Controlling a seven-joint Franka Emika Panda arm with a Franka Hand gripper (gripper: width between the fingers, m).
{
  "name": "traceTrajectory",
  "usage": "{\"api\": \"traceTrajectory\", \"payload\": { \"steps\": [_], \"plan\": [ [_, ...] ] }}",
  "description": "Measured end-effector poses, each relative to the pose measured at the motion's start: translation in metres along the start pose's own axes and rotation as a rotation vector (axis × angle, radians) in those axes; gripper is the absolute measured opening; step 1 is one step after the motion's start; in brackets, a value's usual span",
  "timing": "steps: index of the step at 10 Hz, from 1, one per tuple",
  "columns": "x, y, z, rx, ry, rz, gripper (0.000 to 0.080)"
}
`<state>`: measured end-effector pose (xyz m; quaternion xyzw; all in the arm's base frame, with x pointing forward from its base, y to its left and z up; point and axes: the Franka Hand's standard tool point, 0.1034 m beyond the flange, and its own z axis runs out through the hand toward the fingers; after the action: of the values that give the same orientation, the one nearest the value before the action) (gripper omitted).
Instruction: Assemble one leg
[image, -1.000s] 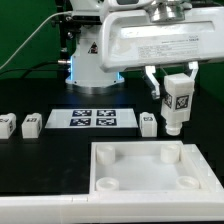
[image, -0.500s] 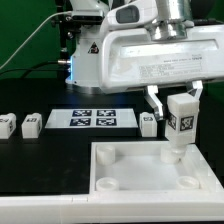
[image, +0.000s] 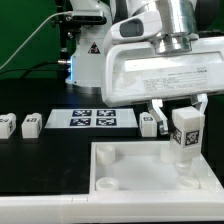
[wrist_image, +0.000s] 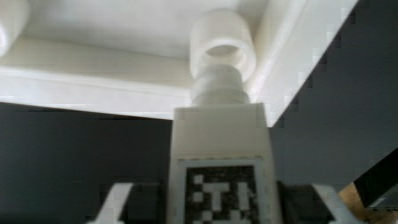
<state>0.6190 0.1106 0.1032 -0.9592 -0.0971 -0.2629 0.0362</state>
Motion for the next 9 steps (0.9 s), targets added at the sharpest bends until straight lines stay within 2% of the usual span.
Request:
{"api": "traceTrajectory", "payload": {
  "steps": [2,5,9],
  "plan": [
    [0.001,0.0,0.001,0.0,0.002,0.0,0.0294],
    [-0.012,0.001,0.013,0.001,-0.015,0.003,0.0294],
    [-0.013,-0.002,0.02,0.003,0.01,0.001,0.0294]
  ]
}}
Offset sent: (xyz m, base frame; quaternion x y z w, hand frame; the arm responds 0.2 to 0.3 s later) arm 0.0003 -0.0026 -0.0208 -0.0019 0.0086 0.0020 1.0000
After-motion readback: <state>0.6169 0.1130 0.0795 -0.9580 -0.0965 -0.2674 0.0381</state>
